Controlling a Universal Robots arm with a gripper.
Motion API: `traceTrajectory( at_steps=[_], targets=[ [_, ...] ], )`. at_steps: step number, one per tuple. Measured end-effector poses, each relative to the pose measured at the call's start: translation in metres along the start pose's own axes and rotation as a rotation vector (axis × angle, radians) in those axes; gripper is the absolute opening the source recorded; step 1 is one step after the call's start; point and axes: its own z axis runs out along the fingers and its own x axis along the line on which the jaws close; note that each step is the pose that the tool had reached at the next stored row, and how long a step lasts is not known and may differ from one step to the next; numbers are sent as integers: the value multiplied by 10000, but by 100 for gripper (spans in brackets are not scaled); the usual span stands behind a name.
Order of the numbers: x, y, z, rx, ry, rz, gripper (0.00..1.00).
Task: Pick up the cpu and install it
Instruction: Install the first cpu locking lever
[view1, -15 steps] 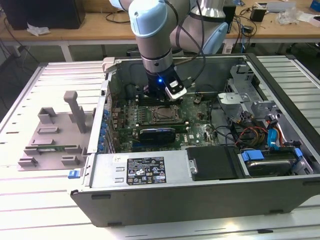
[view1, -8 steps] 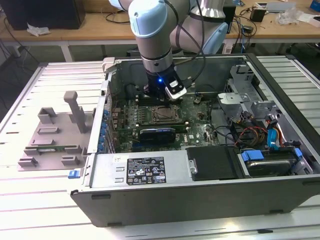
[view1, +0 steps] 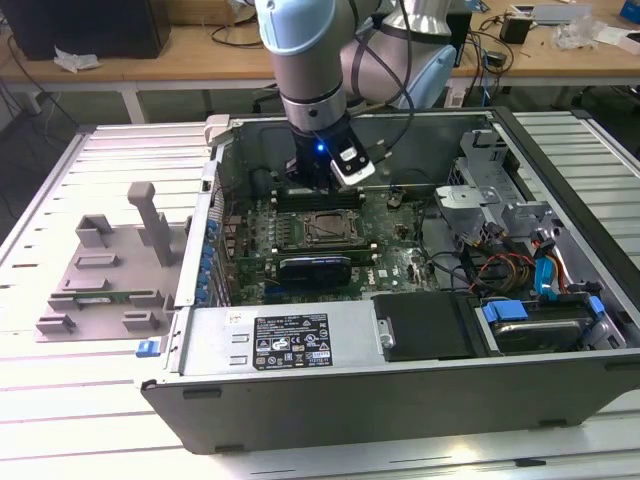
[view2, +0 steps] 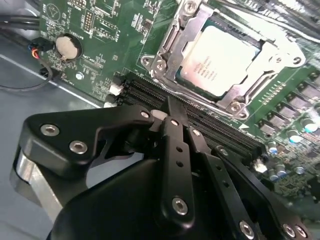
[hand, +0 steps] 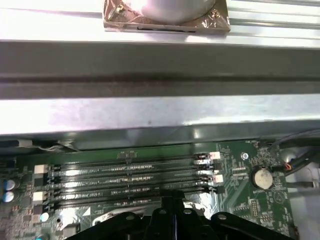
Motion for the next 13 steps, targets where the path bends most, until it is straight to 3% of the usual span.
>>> traceTrajectory(
  at_steps=[2,5,9,11,12,13],
  targets=[
    [-2,1,-11,265,85,0,11],
    [-2,0,-13,578,245,40,11],
    [-4,-1,-13,1118,456,73,11],
    [-4,-1,-12,1466,573,82,11],
    [-4,-2,-13,1704,655,84,11],
    [-5,-2,-13,1869,711,84,11]
  ],
)
